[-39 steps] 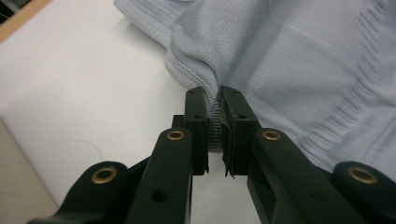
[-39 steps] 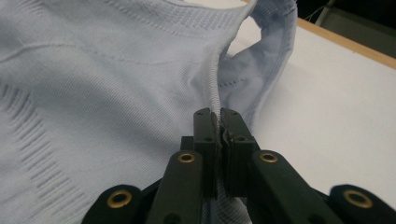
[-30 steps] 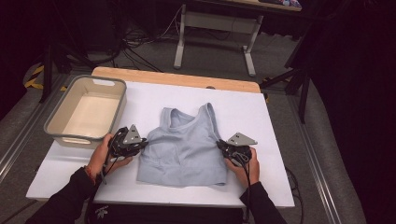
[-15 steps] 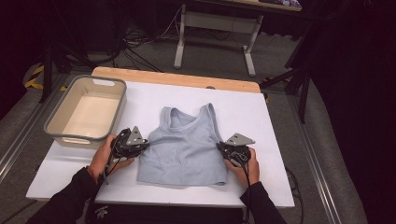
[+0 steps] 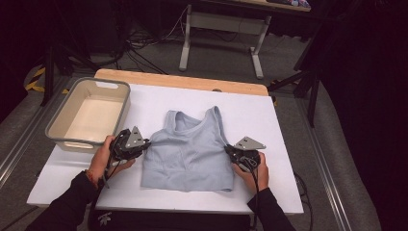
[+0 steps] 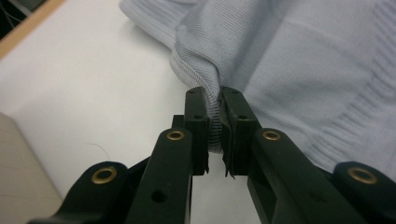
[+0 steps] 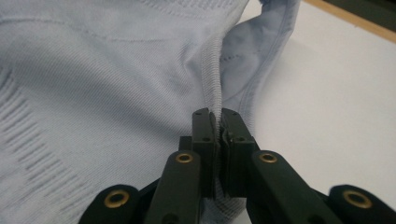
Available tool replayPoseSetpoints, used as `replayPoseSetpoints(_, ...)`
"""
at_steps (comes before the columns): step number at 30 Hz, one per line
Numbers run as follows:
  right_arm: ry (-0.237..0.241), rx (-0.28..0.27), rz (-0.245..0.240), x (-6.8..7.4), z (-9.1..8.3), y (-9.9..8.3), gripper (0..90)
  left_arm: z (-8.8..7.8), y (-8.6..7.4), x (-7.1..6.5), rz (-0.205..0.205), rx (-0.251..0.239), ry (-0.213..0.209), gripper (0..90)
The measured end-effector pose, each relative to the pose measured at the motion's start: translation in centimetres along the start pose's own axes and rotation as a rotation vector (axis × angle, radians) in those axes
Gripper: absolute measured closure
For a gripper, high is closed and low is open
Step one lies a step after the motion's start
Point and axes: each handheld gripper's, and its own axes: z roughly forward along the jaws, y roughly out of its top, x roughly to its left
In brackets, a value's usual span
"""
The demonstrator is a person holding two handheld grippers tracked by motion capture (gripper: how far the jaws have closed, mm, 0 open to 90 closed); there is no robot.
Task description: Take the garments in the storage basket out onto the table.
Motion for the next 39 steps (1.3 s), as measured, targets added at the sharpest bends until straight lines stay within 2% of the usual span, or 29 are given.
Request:
replayPoseSetpoints(2,-0.003,-0.015,0.007,0.0,-0.3,0.1,85.5,-0.6,0.3,0.1,0.008,-0.012,0.020,81.8)
replayPoseSetpoints(5,-0.006,-0.028,0.010,0.0,-0.6,0.3,85.5,-1.4,0.7,0.6,-0.007,-0.041,0.033,81.8)
replayPoseSetpoints(9,-0.008,-0.041,0.007,0.2,-0.9,0.5,84.9,-1.6,1.1,0.7,-0.006,-0.060,0.056,80.7)
replayPoseSetpoints(12,-0.020,-0.037,0.004,0.3,-0.9,0.5,77.8,-1.8,1.3,0.5,0.005,-0.073,0.098,74.7)
replayPoseSetpoints(13,-0.023,-0.038,0.006,0.3,-0.9,0.5,75.6,-1.9,1.3,0.4,0.005,-0.089,0.099,68.1)
replayPoseSetpoints(15,-0.022,-0.034,0.005,0.3,-0.9,0.5,70.3,-2.1,1.3,0.3,0.011,-0.108,0.085,54.0)
replayPoseSetpoints(17,-0.015,-0.043,0.000,0.2,-1.0,0.4,62.9,-2.2,1.2,-0.1,0.029,-0.125,0.068,48.8)
replayPoseSetpoints(19,-0.005,-0.052,-0.004,0.2,-1.2,0.4,62.4,-2.3,1.1,-0.5,0.040,-0.140,0.046,41.4)
replayPoseSetpoints(21,-0.020,-0.052,-0.016,0.2,-1.4,0.3,59.3,-2.4,0.9,-1.0,0.050,-0.147,0.031,32.7)
replayPoseSetpoints(24,-0.032,-0.045,-0.023,0.2,-1.7,0.1,56.7,-2.2,0.4,-1.8,0.036,-0.150,-0.019,26.6)
replayPoseSetpoints(27,-0.037,-0.021,-0.003,-0.3,-1.9,-0.2,52.1,-1.9,-0.7,-3.2,0.031,-0.113,-0.080,22.1)
replayPoseSetpoints(30,-0.049,-0.009,0.017,-0.8,-2.0,-0.5,50.7,-1.6,-1.9,-4.3,0.000,-0.080,-0.133,20.2)
replayPoseSetpoints(32,-0.049,0.006,0.032,-0.9,-1.9,-0.7,50.9,-1.4,-2.4,-4.6,-0.010,-0.064,-0.141,19.6)
replayPoseSetpoints(36,-0.036,0.051,0.018,-0.7,-1.5,-0.9,51.9,-0.7,-3.3,-5.1,-0.033,-0.001,-0.176,25.0)
replayPoseSetpoints(37,-0.039,0.062,0.010,-0.6,-1.3,-0.9,51.9,-0.8,-3.5,-5.3,-0.047,0.001,-0.177,25.1)
replayPoseSetpoints(39,-0.042,0.081,0.002,-0.6,-1.1,-1.1,52.0,-0.8,-3.5,-5.0,-0.037,0.003,-0.177,27.6)
